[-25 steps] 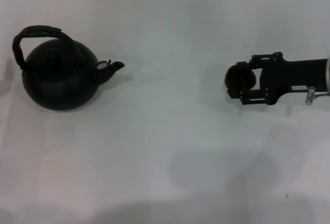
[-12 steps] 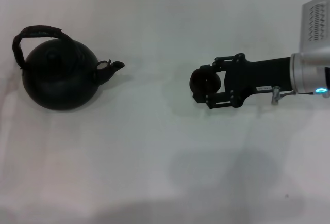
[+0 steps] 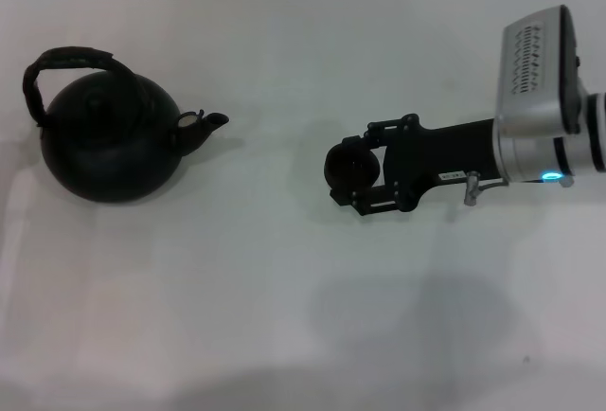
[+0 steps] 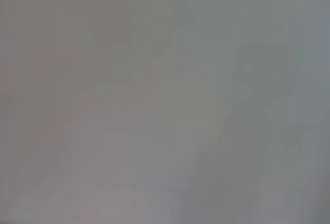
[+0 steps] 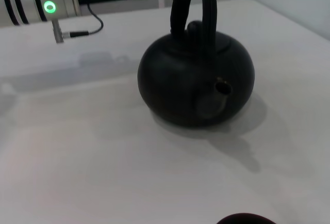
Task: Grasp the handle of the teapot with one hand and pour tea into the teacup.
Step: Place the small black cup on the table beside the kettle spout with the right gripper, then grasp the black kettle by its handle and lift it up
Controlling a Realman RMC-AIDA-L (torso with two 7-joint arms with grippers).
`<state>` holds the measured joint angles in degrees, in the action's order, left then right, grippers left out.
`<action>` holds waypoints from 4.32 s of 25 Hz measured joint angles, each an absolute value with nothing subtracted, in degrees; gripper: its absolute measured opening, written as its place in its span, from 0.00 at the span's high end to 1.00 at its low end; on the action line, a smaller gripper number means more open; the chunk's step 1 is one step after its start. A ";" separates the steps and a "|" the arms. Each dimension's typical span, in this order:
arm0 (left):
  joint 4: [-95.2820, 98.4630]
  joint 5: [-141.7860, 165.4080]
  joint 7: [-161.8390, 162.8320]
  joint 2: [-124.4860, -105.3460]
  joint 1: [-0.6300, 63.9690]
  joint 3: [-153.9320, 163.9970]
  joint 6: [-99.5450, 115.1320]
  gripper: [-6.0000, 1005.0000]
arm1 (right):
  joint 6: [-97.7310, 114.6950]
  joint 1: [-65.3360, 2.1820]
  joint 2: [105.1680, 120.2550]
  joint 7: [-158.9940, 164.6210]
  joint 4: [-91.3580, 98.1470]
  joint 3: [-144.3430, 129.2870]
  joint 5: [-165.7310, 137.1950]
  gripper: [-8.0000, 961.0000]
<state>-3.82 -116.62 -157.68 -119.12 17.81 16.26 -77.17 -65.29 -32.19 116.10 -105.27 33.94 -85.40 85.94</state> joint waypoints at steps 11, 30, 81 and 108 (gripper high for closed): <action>-3.51 -116.63 -157.67 -119.09 17.93 16.26 -77.17 0.13 | -59.47 -33.38 116.19 -105.10 34.20 -92.34 88.55 0.25; -3.42 -116.63 -157.67 -119.08 17.94 16.26 -76.72 0.13 | -56.80 -34.89 116.10 -107.74 34.80 -97.78 88.12 0.24; -3.34 -116.63 -158.03 -119.00 17.52 16.26 -76.80 0.13 | -67.09 -34.00 114.92 -108.91 35.70 -85.90 88.03 0.12; -5.14 -102.68 -158.05 -119.28 13.87 16.26 -84.20 0.13 | -84.11 -22.29 112.45 -111.26 42.99 -53.91 88.03 0.12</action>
